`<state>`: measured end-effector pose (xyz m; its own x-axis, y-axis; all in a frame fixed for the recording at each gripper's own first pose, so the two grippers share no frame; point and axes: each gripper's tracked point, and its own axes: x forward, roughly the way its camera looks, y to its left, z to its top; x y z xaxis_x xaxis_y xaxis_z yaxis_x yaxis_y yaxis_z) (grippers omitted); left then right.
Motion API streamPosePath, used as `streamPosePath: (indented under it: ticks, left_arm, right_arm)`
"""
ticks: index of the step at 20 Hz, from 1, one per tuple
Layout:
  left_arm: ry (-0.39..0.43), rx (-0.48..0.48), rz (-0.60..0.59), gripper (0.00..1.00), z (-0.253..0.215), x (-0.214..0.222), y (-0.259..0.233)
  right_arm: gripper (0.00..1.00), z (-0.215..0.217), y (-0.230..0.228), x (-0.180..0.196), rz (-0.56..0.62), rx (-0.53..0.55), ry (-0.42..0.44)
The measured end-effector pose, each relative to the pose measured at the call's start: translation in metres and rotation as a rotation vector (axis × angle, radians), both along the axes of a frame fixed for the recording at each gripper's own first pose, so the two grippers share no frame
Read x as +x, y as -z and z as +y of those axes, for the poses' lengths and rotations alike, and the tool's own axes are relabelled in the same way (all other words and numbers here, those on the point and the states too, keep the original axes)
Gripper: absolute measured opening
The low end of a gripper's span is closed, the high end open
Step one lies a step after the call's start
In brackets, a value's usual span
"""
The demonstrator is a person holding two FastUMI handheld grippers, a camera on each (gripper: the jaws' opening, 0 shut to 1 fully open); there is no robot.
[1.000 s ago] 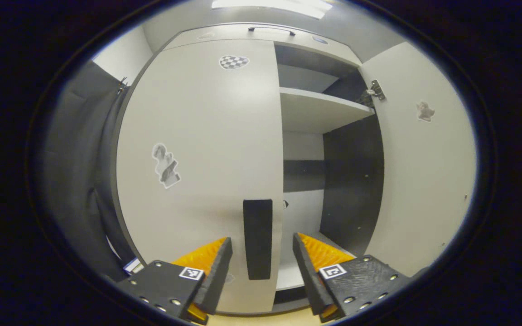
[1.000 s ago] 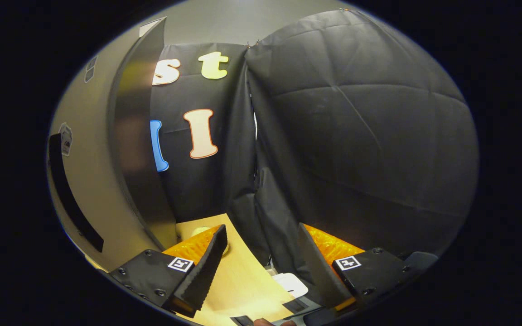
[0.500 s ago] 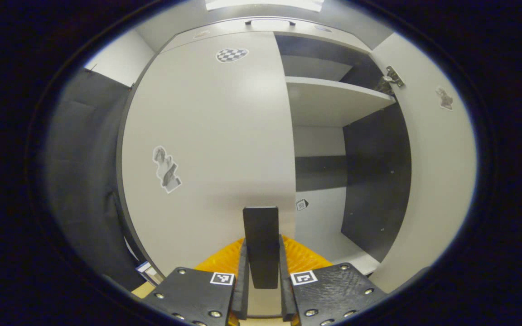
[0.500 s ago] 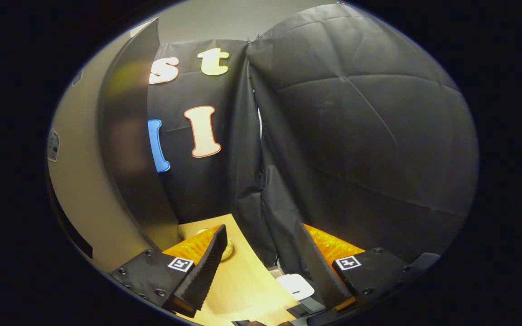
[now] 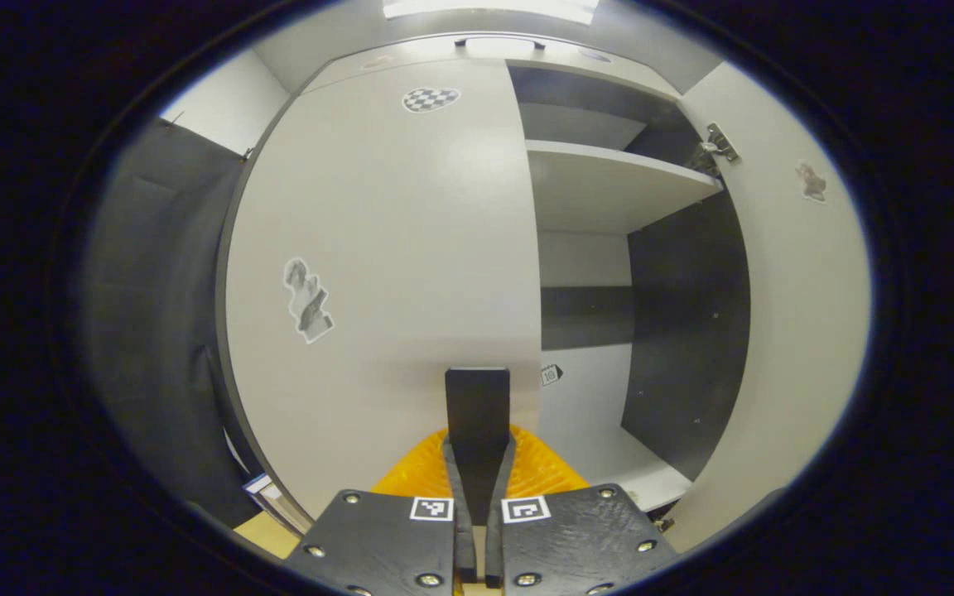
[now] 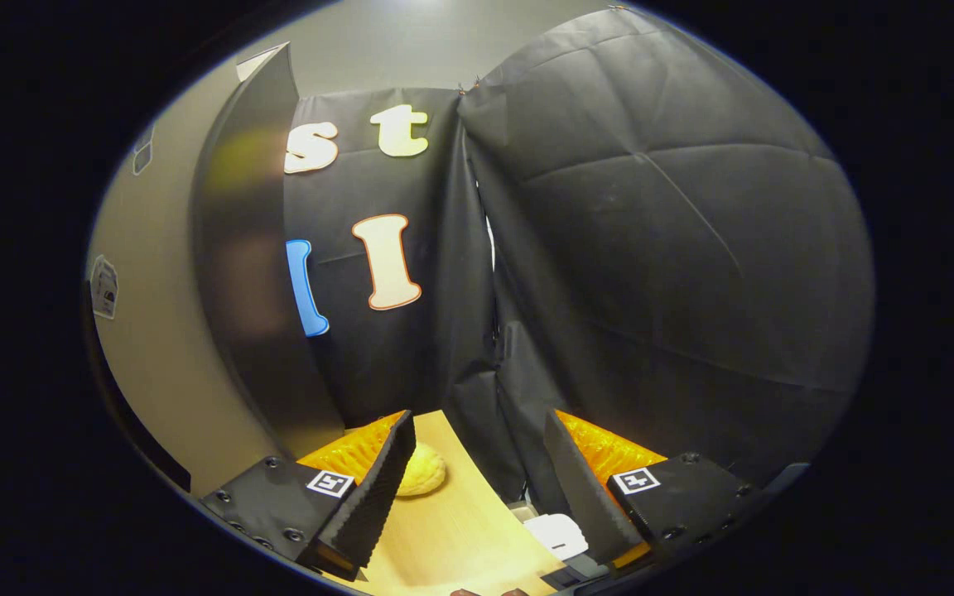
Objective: Open the right door of the double-door shoe cabinet with the right hand, and open the left door with the left hand.
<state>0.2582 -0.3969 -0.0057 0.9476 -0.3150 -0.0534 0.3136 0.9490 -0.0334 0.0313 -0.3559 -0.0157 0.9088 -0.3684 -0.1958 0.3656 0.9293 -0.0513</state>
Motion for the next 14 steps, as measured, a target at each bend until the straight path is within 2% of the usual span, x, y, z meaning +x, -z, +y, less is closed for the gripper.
streamPosePath:
  ticks: [6,14]
  left_arm:
    - [0.025,0.0,0.017,0.06,0.004,-0.01,0.001]
    - [0.149,-0.027,0.037,0.06,0.019,-0.034,-0.001]
  right_arm:
    - [0.98,0.017,-0.013,-0.006,-0.038,-0.018,-0.028]
    - [0.99,0.054,-0.036,-0.028,-0.082,-0.061,-0.028]
